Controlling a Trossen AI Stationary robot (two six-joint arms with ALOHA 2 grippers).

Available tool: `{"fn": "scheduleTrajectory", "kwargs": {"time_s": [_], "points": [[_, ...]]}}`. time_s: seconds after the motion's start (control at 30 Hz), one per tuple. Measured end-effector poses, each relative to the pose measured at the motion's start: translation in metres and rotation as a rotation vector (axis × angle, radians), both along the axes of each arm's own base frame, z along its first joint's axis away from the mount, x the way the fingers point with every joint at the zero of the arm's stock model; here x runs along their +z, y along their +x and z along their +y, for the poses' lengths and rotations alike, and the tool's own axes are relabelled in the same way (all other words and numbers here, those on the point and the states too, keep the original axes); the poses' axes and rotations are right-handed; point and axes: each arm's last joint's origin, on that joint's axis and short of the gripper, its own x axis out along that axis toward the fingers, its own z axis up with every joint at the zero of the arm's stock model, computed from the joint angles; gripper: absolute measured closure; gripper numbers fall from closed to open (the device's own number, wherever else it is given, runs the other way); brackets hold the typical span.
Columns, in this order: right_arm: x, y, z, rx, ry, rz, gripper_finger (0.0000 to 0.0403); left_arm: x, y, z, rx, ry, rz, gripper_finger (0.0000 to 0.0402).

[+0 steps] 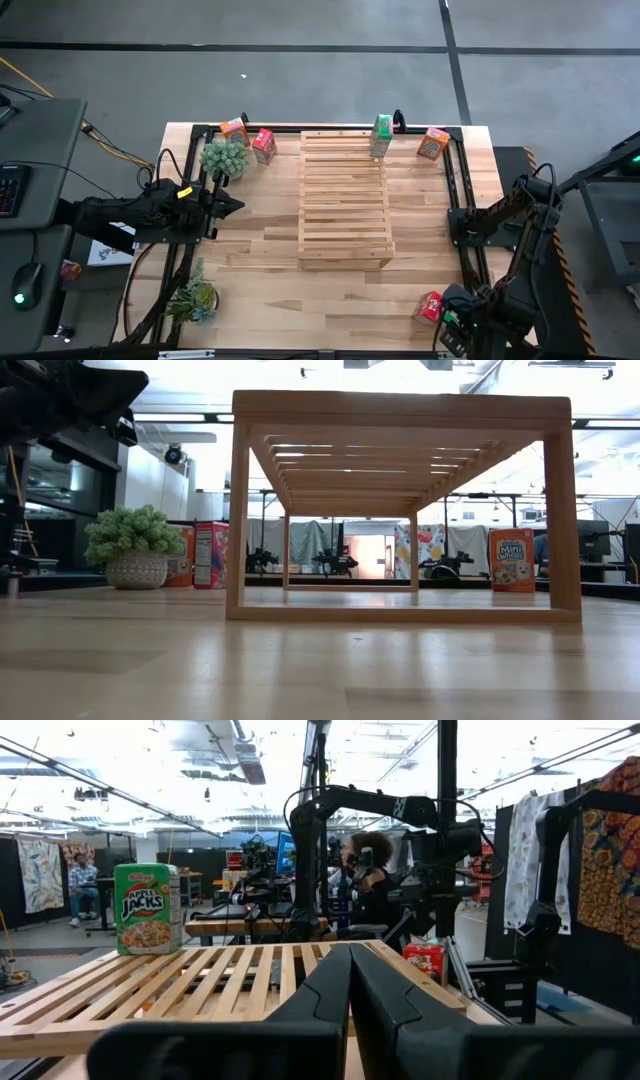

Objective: Stack cereal on shelf
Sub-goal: Put the green cereal box on the shelf aligned with the other green cereal box

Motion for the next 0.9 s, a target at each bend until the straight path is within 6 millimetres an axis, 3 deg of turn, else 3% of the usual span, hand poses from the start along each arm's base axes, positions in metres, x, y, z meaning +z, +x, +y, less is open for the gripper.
{"fn": "scheduleTrajectory", "kwargs": {"time_s": [0.4, 0.77, 0.9], "points": [[0.0001, -0.0017, 0.0008, 0.014, 0.024, 0.055, 0.0077, 0.0000, 0.0000, 0.0000, -0.001, 0.000, 0.000, 0.0401], [-0.0001, 0.0016, -0.0015, 0.015, -0.036, -0.062, 0.0068, 0.0000, 0.0000, 0.0000, 0.000, 0.000, 0.000, 0.0401], [-0.0004, 0.0017, -0.0039, 0.014, -0.045, -0.026, 0.0068, 0.0000, 0.0000, 0.0000, 0.000, 0.000, 0.000, 0.0401]]}}
